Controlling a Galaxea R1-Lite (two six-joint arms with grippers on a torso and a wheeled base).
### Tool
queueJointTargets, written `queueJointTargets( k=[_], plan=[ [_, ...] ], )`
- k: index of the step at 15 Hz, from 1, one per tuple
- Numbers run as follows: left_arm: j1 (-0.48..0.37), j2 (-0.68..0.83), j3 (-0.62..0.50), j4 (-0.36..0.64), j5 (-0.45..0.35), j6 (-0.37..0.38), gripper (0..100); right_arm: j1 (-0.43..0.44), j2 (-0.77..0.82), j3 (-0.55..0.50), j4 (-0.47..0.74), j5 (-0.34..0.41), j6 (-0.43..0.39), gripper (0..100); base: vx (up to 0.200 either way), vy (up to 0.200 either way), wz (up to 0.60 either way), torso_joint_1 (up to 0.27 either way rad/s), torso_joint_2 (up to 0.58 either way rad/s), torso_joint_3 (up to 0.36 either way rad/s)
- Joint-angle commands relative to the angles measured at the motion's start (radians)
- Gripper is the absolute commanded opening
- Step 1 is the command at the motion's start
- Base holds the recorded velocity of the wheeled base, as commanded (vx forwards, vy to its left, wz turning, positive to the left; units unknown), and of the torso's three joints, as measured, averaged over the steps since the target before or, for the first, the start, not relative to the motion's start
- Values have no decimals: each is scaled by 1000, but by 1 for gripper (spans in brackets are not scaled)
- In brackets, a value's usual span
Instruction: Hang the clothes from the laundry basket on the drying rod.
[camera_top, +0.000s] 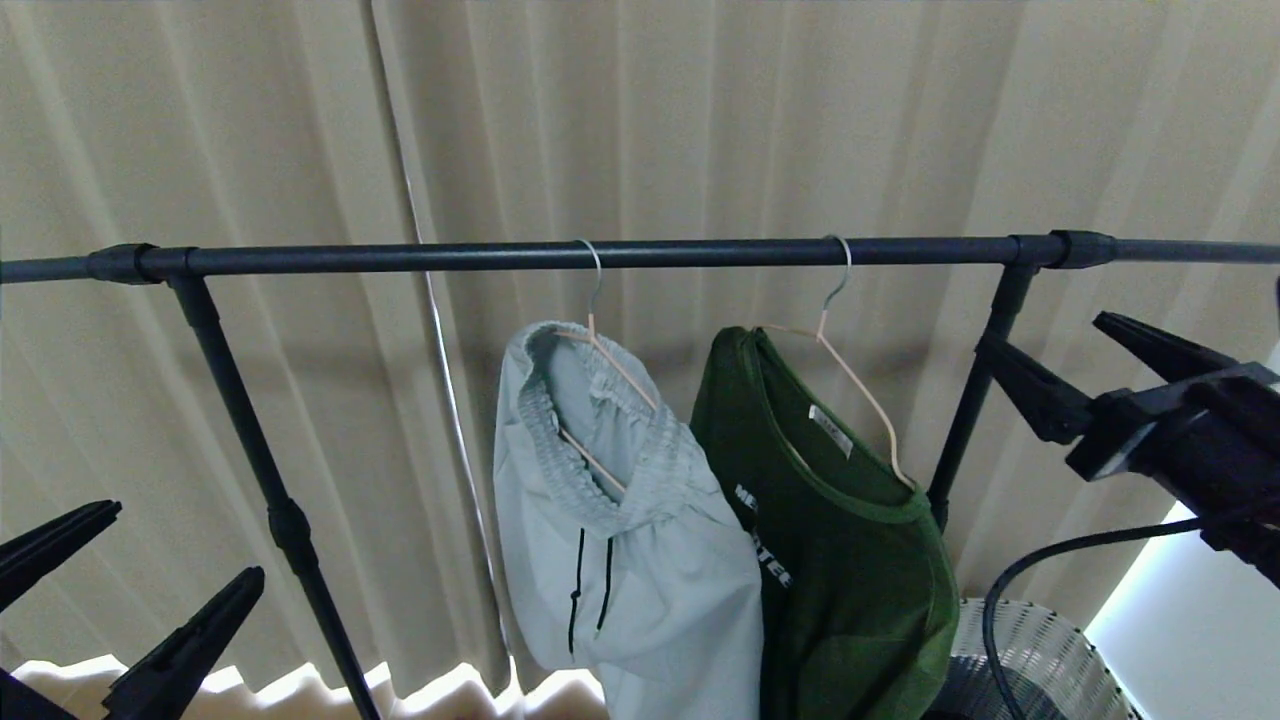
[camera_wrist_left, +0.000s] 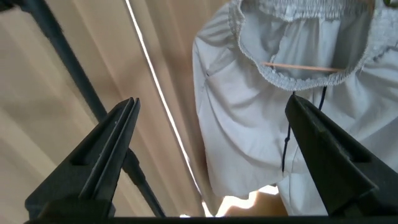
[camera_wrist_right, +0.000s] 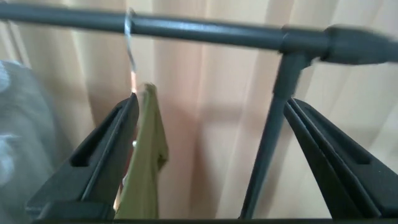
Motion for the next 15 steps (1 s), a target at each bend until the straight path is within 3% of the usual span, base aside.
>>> queueJointTargets(
  k=[1,4,7,8,10,12,15],
  plan=[
    [17,-85,38,1,10,-3,100,0,-180,85,18,22,2,100,0,0,0,0,0,0],
    [129,-188,58,49,20,-3,100,0,-295,198,86,22,3,100,0,0,0,0,0,0],
    [218,-380,58,270,16,-16,100,-35,-439,284,290,10,-3,100,0,0,0,0,0,0],
    [218,-501,58,434,16,-29,100,-116,-540,295,495,10,-3,100,0,0,0,0,0,0],
    [215,-678,58,678,11,-52,100,-214,-697,290,795,15,5,100,0,0,0,0,0,0],
    [216,-754,58,799,10,-65,100,-250,-835,293,1002,19,31,100,0,0,0,0,0,0],
    [216,-753,58,797,-1,-136,100,-253,-1046,297,1232,2,87,100,0,0,0,0,0,0]
  ],
)
